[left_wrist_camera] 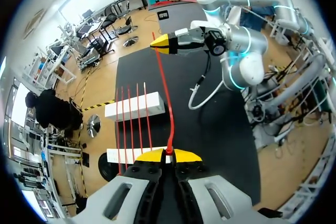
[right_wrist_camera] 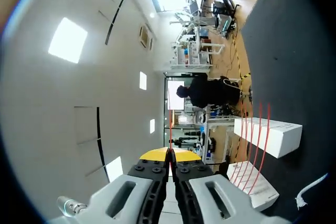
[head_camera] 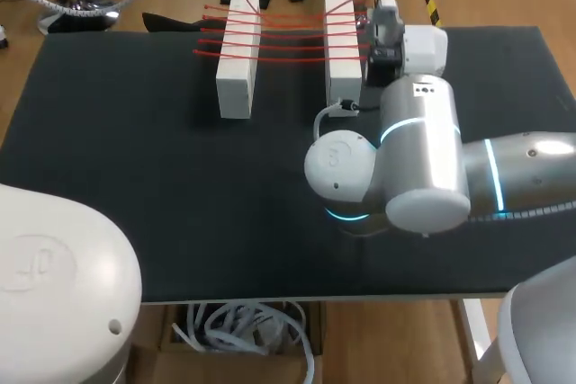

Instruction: Grab the tape and strap the tape.

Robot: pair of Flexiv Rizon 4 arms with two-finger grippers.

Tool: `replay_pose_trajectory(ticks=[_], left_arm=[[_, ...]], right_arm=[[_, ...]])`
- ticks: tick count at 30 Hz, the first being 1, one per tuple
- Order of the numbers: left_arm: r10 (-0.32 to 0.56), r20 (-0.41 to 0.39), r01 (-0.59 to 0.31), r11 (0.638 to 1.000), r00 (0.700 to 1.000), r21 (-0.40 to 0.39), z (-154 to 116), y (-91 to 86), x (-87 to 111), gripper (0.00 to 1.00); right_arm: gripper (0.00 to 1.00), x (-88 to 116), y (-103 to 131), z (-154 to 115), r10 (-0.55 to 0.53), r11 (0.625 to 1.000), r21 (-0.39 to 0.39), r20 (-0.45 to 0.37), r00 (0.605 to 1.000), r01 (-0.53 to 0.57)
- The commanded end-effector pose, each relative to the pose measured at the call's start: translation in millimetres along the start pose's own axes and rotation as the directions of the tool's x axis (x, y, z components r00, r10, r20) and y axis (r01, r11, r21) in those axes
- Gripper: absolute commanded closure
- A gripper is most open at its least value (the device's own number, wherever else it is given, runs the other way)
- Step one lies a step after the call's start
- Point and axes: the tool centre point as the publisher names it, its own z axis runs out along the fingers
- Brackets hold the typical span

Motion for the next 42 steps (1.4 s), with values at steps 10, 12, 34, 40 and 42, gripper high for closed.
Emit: replay_pose_trajectory(ticks=[10, 12, 34, 40, 42], left_arm=[[-0.001, -0.001, 0.001, 1.000, 1.000, -0.003, -0.3, -0.6, -0.2, 1.00], [-0.001, -0.001, 0.001, 1.000, 1.000, -0.003, -0.3, -0.6, -0.2, 1.00], [-0.001, -0.001, 0.001, 1.000, 1.000, -0.003, -0.3, -0.6, -0.2, 1.00], [-0.001, -0.001, 0.001, 1.000, 1.000, -0.003, -0.3, -0.6, -0.2, 1.00], [-0.001, -0.001, 0.001, 1.000, 1.000, -0.003, -0.3, -0.6, -0.2, 1.00]], right_arm=[[1.00, 6.8, -7.6, 5.2, -0.342, 0.938, 0.071, 0.005, 0.940, 0.341], [1.00, 10.5, -8.9, 8.0, -0.514, 0.855, 0.083, 0.001, 0.858, 0.512], [1.00, 29.4, -16.9, 10.1, -0.943, 0.292, 0.060, -0.147, 0.298, 0.954], [1.00, 30.8, -20.9, 16.0, -0.953, 0.247, 0.061, -0.164, 0.254, 0.967], [1.00, 34.5, -32.0, 23.0, -0.968, 0.171, 0.053, -0.175, 0.178, 0.984]])
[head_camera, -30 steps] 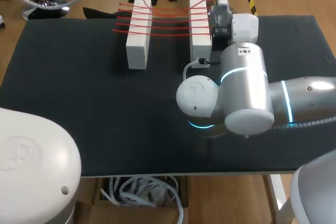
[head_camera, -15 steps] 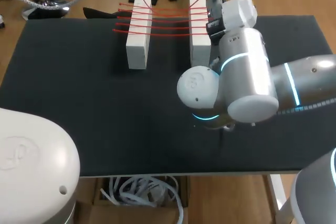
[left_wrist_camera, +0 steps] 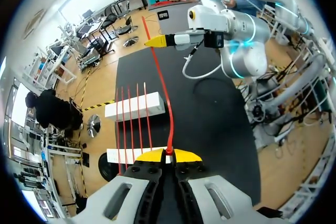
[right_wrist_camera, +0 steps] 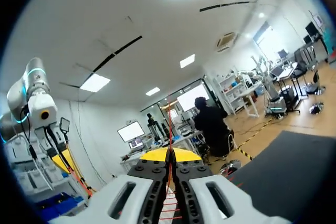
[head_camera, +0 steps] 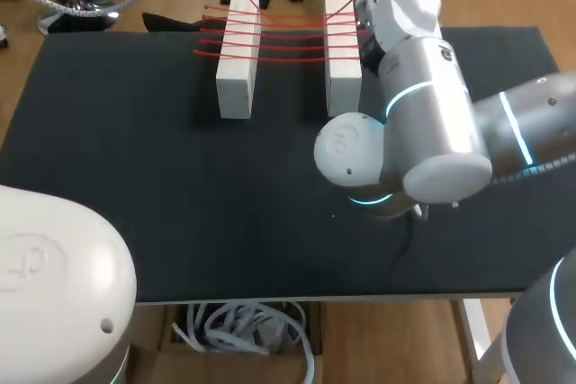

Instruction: Grab the tape and strap the tape.

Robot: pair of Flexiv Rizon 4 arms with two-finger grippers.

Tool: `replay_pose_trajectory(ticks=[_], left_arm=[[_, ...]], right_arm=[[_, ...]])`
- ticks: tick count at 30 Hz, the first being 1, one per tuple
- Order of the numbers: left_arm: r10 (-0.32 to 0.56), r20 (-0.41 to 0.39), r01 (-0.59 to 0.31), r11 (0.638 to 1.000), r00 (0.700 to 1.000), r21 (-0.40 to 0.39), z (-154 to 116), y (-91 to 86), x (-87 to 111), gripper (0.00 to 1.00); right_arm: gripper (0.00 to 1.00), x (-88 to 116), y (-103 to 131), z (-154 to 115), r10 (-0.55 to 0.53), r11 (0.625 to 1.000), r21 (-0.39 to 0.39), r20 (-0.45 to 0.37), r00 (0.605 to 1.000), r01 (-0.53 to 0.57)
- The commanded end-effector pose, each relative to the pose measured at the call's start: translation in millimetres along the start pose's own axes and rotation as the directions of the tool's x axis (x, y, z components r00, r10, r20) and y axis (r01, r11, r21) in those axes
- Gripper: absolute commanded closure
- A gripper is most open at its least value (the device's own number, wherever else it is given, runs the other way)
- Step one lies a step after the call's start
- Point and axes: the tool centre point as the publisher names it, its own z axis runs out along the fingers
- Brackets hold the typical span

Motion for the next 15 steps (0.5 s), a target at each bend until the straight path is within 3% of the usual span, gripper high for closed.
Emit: replay_pose_trajectory(ticks=[1, 6, 7, 9, 15], left_arm=[[-0.001, -0.002, 0.001, 1.000, 1.000, -0.004, -0.9, -0.3, -0.3, 1.00], [-0.001, -0.002, 0.001, 1.000, 1.000, -0.004, -0.9, -0.3, -0.3, 1.00], [-0.001, -0.002, 0.001, 1.000, 1.000, -0.004, -0.9, -0.3, -0.3, 1.00], [-0.001, -0.002, 0.001, 1.000, 1.000, -0.004, -0.9, -0.3, -0.3, 1.00], [-0.001, -0.002, 0.001, 1.000, 1.000, -0.004, -0.9, -0.3, -0.3, 1.00]], right_arm=[[1.00, 18.2, 6.1, 18.4, -0.369, 0.927, 0.051, -0.047, 0.928, 0.371], [1.00, 39.6, 11.7, 27.7, -0.524, 0.845, 0.069, -0.091, 0.847, 0.531], [1.00, 42.7, 10.7, 28.7, -0.577, 0.808, 0.070, -0.106, 0.810, 0.585], [1.00, 48.9, 8.8, 27.6, -0.603, 0.779, 0.075, -0.178, 0.777, 0.622], [1.00, 48.9, 8.8, 27.6, -0.603, 0.779, 0.075, -0.178, 0.777, 0.622]])
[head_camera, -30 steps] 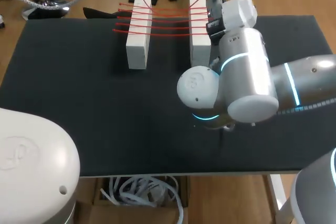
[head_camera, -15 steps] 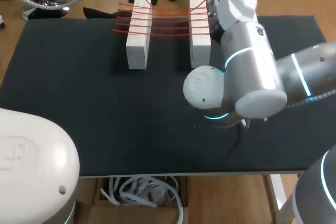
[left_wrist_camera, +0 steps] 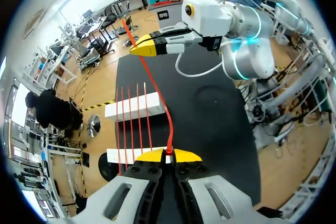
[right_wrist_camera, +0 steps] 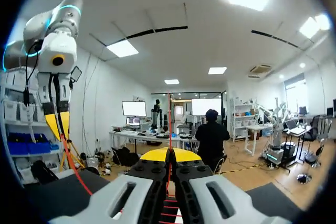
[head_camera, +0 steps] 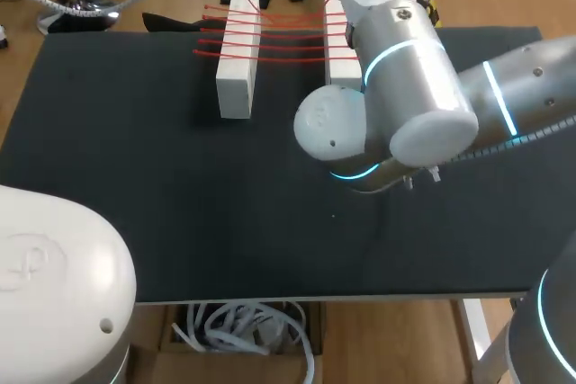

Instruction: Grab the tape and strap the tape.

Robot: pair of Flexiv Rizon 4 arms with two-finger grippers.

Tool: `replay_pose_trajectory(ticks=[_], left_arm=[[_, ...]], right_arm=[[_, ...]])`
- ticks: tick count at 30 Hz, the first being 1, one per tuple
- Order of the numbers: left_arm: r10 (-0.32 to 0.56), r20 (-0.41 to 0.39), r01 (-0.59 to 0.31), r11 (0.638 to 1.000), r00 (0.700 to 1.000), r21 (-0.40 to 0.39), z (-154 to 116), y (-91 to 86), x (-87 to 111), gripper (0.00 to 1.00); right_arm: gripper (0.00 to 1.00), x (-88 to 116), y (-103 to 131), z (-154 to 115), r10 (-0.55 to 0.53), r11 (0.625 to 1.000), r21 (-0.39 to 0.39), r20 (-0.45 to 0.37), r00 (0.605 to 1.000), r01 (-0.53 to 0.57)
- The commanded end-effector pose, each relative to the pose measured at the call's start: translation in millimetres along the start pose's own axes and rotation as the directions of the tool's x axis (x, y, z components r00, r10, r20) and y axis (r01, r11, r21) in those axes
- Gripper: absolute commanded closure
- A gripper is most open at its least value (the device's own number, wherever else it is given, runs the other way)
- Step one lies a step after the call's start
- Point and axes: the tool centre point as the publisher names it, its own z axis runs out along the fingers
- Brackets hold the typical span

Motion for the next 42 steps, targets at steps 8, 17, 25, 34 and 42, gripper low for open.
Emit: replay_pose_trajectory(ticks=[8, 17, 25, 34, 42], left_arm=[[-0.001, -0.002, 0.001, 1.000, 1.000, -0.004, -0.9, -0.2, -0.1, 1.00], [-0.001, -0.002, 0.001, 1.000, 1.000, -0.004, -0.9, -0.2, -0.1, 1.00], [-0.001, -0.002, 0.001, 1.000, 1.000, -0.004, -0.9, -0.2, -0.1, 1.00], [-0.001, -0.002, 0.001, 1.000, 1.000, -0.004, -0.9, -0.2, -0.1, 1.00], [-0.001, -0.002, 0.001, 1.000, 1.000, -0.004, -0.9, -0.2, -0.1, 1.00]], right_arm=[[1.00, -3.4, 8.4, -1.7, -0.179, 0.981, 0.061, -0.071, 0.981, 0.183], [1.00, 24.6, 13.0, -5.0, -0.341, 0.935, 0.085, -0.059, 0.938, 0.345], [1.00, 37.9, 12.9, -15.4, -0.506, 0.854, 0.165, 0.038, 0.862, 0.494], [1.00, 46.8, 24.1, -13.1, -0.689, 0.716, 0.142, -0.013, 0.725, 0.683], [1.00, 56.1, 34.5, -14.4, -0.787, 0.602, 0.123, -0.075, 0.612, 0.789]])
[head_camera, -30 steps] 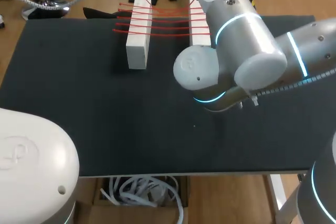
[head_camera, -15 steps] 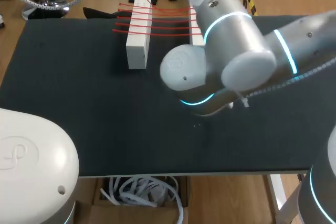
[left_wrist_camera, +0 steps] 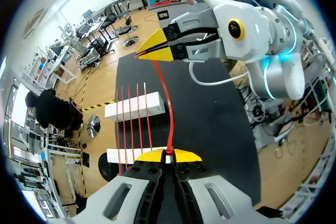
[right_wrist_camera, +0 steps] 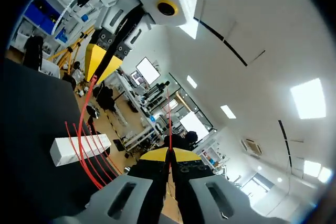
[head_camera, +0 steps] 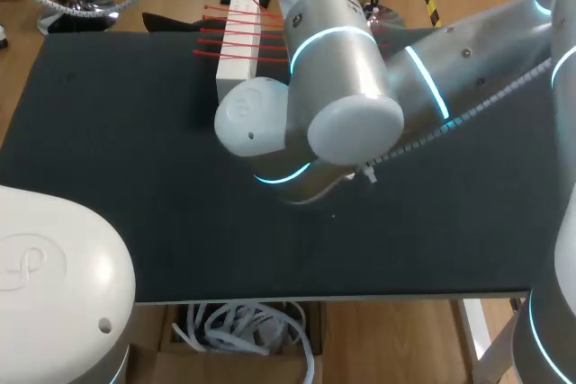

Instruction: Grab the tape and strap the tape.

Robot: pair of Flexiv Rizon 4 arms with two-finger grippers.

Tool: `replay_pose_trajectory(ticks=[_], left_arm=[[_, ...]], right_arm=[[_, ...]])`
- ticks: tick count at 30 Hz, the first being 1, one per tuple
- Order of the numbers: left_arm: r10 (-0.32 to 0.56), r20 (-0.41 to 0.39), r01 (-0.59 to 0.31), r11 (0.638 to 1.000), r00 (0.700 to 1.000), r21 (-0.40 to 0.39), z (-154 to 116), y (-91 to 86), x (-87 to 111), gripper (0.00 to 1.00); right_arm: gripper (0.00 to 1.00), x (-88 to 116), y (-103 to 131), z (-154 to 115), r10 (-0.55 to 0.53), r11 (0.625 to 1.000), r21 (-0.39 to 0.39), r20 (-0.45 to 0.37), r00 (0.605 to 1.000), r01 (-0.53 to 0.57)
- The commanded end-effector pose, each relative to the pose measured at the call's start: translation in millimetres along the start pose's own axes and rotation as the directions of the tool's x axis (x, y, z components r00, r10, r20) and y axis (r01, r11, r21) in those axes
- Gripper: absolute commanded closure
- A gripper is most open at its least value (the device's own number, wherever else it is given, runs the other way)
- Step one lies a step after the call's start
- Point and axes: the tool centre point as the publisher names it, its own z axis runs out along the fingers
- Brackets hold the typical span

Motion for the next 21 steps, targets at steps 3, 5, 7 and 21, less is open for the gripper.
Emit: replay_pose_trajectory(ticks=[3, 5, 7, 21], left_arm=[[-0.001, -0.002, 0.001, 1.000, 1.000, -0.004, -0.9, -0.2, 0.0, 1.00], [-0.001, -0.002, 0.001, 1.000, 1.000, -0.004, -0.9, -0.2, 0.0, 1.00], [-0.001, -0.002, 0.001, 1.000, 1.000, -0.004, -0.9, -0.2, 0.0, 1.00], [-0.001, -0.002, 0.001, 1.000, 1.000, -0.004, -0.9, -0.2, 0.0, 1.00]], right_arm=[[1.00, -2.7, 14.4, -4.3, -0.075, 0.996, 0.035, -0.062, 0.995, 0.077], [1.00, -2.0, 16.8, -4.4, -0.120, 0.991, 0.050, -0.094, 0.988, 0.125], [1.00, -1.9, 20.4, -5.1, -0.139, 0.986, 0.071, -0.131, 0.982, 0.149], [1.00, 6.9, 26.7, -4.6, -0.459, 0.877, 0.046, -0.209, 0.863, 0.478]])
